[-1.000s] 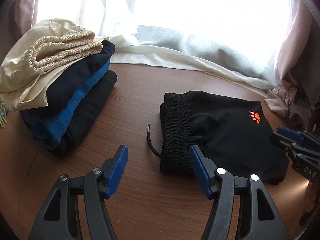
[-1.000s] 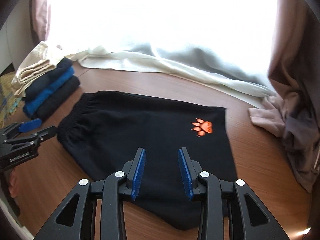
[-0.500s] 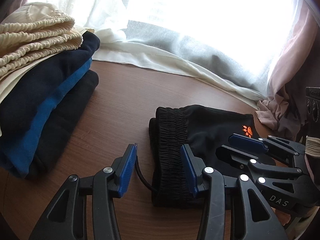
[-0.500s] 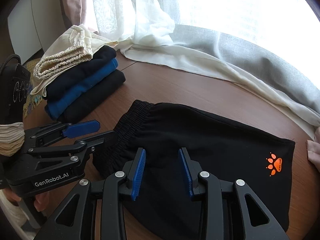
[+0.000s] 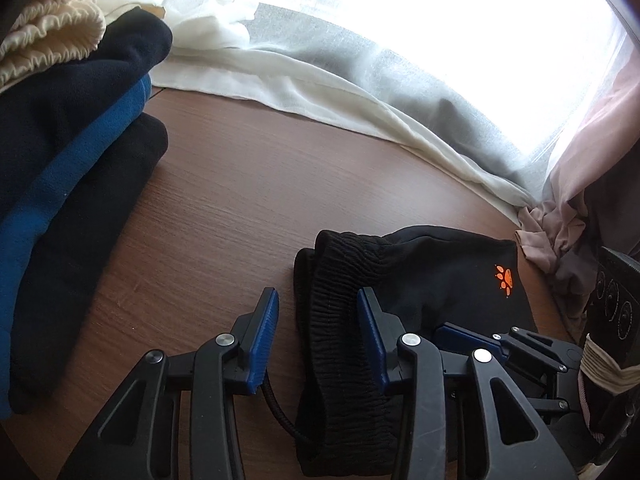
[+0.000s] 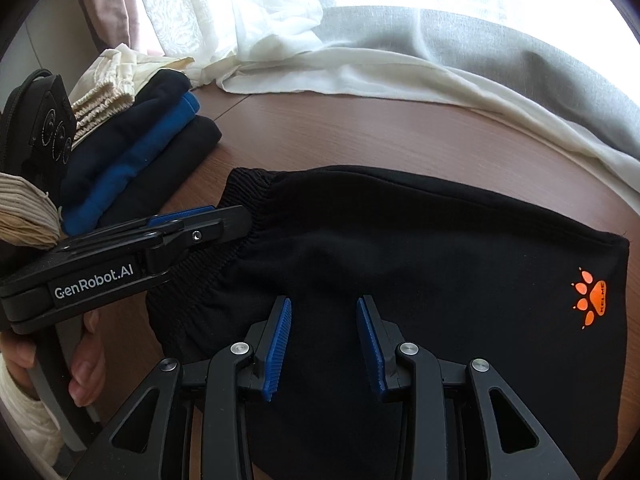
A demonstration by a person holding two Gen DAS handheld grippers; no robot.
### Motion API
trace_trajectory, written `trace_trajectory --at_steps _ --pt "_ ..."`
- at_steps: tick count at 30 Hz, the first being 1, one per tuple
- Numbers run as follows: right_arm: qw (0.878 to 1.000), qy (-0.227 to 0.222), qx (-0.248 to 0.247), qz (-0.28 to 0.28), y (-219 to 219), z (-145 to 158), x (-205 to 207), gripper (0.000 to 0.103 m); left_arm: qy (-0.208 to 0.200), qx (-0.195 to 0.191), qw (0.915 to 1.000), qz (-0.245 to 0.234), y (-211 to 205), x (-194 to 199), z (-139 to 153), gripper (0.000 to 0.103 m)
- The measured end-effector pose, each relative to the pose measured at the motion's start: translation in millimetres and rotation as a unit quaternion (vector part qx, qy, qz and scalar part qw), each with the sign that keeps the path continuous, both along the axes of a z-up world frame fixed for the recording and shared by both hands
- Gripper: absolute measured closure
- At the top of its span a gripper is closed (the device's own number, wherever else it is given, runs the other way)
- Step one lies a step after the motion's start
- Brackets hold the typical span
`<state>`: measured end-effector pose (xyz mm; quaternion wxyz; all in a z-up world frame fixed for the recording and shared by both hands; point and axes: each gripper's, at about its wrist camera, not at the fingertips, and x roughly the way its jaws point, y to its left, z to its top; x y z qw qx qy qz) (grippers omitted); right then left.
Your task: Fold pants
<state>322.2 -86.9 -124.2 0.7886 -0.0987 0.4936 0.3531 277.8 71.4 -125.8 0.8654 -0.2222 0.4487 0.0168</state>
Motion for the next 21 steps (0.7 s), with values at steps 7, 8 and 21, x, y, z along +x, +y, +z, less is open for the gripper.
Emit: trace_trajectory --at_steps 7,8,21 --pt "1.000 -0.016 0.002 0.007 0 1 -5 0.067 0.008 -0.021 0.9997 -0.001 2 7 -4 0.062" --pt "1.000 -0.019 0.001 0.009 0 2 -5 0.067 0.010 -0.020 0.9998 -0.002 1 8 -4 0.062" --pt "0.999 -0.026 0.012 0.017 -6 3 -8 0.067 -0.008 0.009 0.9996 -0.027 -18 14 10 0.089"
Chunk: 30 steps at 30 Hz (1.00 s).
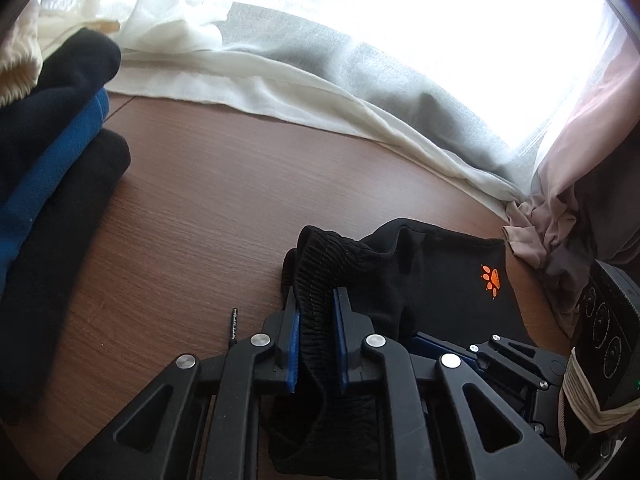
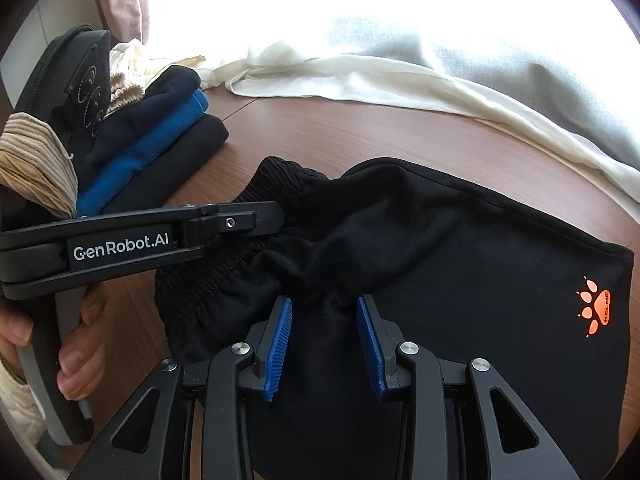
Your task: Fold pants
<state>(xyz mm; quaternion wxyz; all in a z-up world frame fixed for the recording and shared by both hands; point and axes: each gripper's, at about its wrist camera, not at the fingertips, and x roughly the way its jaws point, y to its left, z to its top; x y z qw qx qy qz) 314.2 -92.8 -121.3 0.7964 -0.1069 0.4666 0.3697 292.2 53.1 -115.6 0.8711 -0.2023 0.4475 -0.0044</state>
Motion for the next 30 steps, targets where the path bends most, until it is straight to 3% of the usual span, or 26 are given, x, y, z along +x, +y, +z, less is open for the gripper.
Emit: trace_trajectory --at_steps 6,10,13,16,20,23,30 --pt "0.999 0.027 0.031 -0.030 -13 6 9 0.067 -0.016 0.041 0.9988 -0.022 -11 -6 9 0.091" --pt "0.998 0.003 0.034 -0.047 -21 20 9 0.068 -0.021 0.055 0.9976 -0.035 -11 -8 7 0.089" --pt "0.998 -0.015 0.030 -0.053 -22 31 14 0.068 -0.031 0.092 0.9938 -0.053 -16 -14 9 0.088" --pt "0.998 -0.022 0.037 -0.055 -19 40 20 0.068 -0.033 0.080 0.9948 -0.054 -13 -18 8 0.081" --pt "0.998 -0.022 0.038 -0.052 -12 43 20 0.068 -0.039 0.056 0.9975 -0.019 2 -28 10 0.065" --pt "0.999 -0.011 0.031 -0.043 -3 36 16 0.068 -0.042 0.069 0.9967 0.002 11 -44 18 0.055" --pt "1.000 -0.005 0.020 0.010 13 34 -7 0.068 -0.020 0.079 0.9963 0.027 16 -94 24 0.055"
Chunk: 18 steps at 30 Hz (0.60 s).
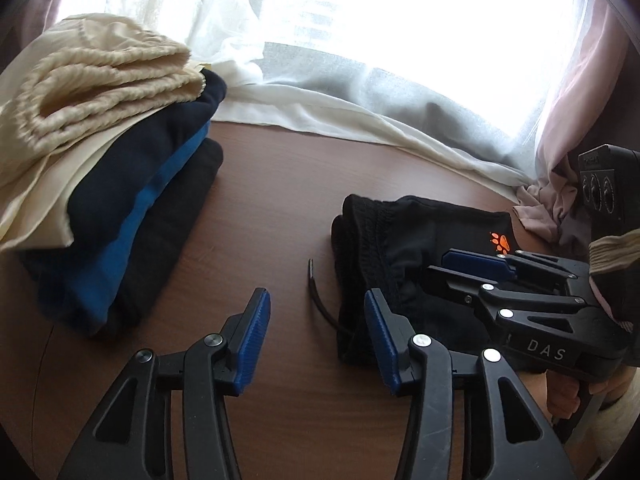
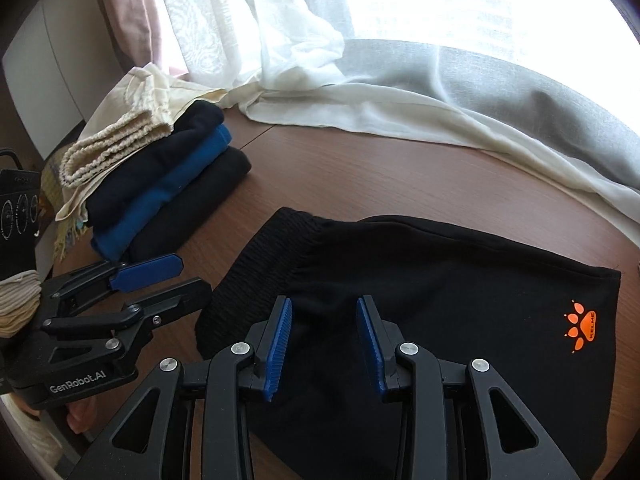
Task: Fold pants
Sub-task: 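Close the right gripper on the shorts' waistband edge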
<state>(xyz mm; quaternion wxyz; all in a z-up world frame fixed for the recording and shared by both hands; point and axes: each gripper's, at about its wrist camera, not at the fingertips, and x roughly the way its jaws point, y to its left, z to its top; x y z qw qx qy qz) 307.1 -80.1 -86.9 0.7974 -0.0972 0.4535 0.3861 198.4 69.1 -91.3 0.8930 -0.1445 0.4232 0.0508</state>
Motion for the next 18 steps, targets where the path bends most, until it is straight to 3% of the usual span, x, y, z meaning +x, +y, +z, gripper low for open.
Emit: trace_trajectory --at_steps 5,7,11,18 --pt "0.997 -0.021 -0.035 0.071 5 2 -34 0.066 0.040 0.032 0.9986 0.014 -3 -23 -7 0.055" --pt "0.992 -0.047 -0.059 0.100 9 1 -49 0.051 0.058 0.032 0.9976 0.020 0 -28 -11 0.055" --pt "0.978 -0.087 -0.093 0.165 21 -1 -73 0.049 0.072 0.025 0.9962 0.041 11 -39 -15 0.055" --pt "0.948 -0.172 -0.153 0.221 49 -16 -93 0.050 0.087 -0.007 0.9942 0.063 22 -51 -23 0.054"
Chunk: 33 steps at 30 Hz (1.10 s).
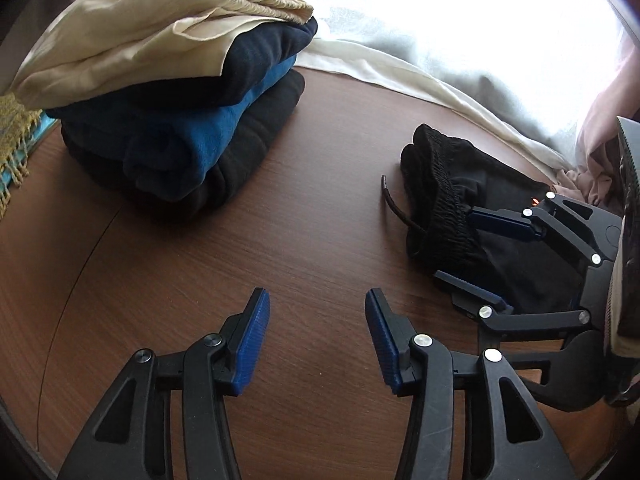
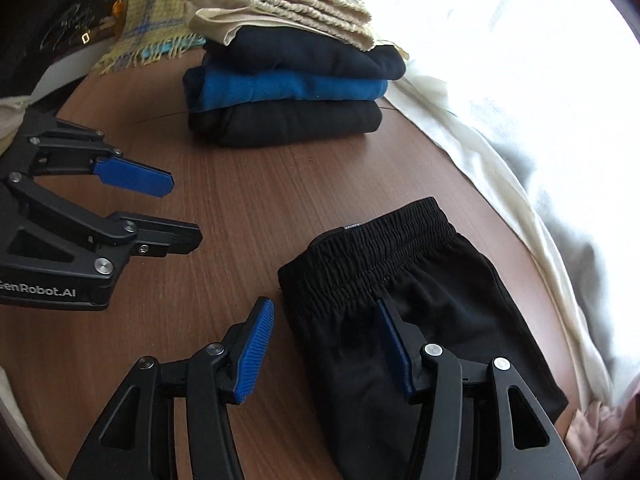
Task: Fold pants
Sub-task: 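Close the right gripper on the shorts' waistband edge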
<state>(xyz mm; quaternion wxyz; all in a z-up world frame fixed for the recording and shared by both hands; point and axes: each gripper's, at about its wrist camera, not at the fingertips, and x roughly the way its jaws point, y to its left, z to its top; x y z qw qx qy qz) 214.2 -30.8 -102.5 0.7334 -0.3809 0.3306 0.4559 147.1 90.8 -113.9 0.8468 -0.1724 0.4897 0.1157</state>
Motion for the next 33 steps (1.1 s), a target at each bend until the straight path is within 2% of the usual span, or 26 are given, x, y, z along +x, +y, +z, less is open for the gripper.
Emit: trace_trajectory --at_steps 3,6,8,9,10,12,14,19,23,26,29,31,33 --pt "0.999 -0.029 -0.013 0.008 7 -9 -6 0.050 0.008 -0.004 1.0000 0.002 -1 -1 -2 0.054" --pt "1.000 -0.021 -0.010 -0.002 9 -12 -4 0.050 0.007 -0.020 0.9998 -0.005 -3 1 -3 0.054" --pt "1.000 -0.020 -0.005 -0.013 8 -14 -1 0.061 -0.001 -0.034 0.9994 -0.006 -1 3 -2 0.054" --pt "1.000 -0.015 0.002 -0.018 6 -14 1 0.063 -0.005 -0.039 0.9992 -0.007 0 3 -1 0.054" --pt "0.999 -0.007 0.014 -0.028 3 -12 3 0.070 -0.006 -0.042 0.9991 -0.007 1 5 -1 0.054" --pt "0.998 0.010 0.037 -0.045 -2 -8 8 0.075 -0.013 -0.048 0.9988 -0.004 4 10 1 0.054" --pt "0.996 0.021 0.065 -0.065 -9 0 11 0.077 -0.024 -0.070 0.9972 -0.004 7 17 4 0.054" --pt "0.985 0.053 0.122 -0.113 -27 15 19 0.078 -0.053 -0.166 0.9845 -0.014 11 46 14 0.049" --pt "0.980 0.060 0.141 -0.131 -34 19 20 0.078 -0.059 -0.213 0.9742 -0.043 3 73 18 0.046" --pt "0.978 0.062 0.147 -0.136 -37 18 19 0.078 -0.051 -0.247 0.9666 -0.045 2 94 16 0.045" --pt "0.977 0.065 0.151 -0.135 -37 14 18 0.078 -0.042 -0.233 0.9700 -0.057 -1 111 18 0.039" --pt "0.976 0.061 0.159 -0.137 -39 15 17 0.078 -0.025 -0.218 0.9729 -0.072 -7 120 14 0.039" --pt "0.973 0.068 0.170 -0.140 -42 17 20 0.078 -0.010 -0.232 0.9695 -0.078 -7 127 6 0.039"
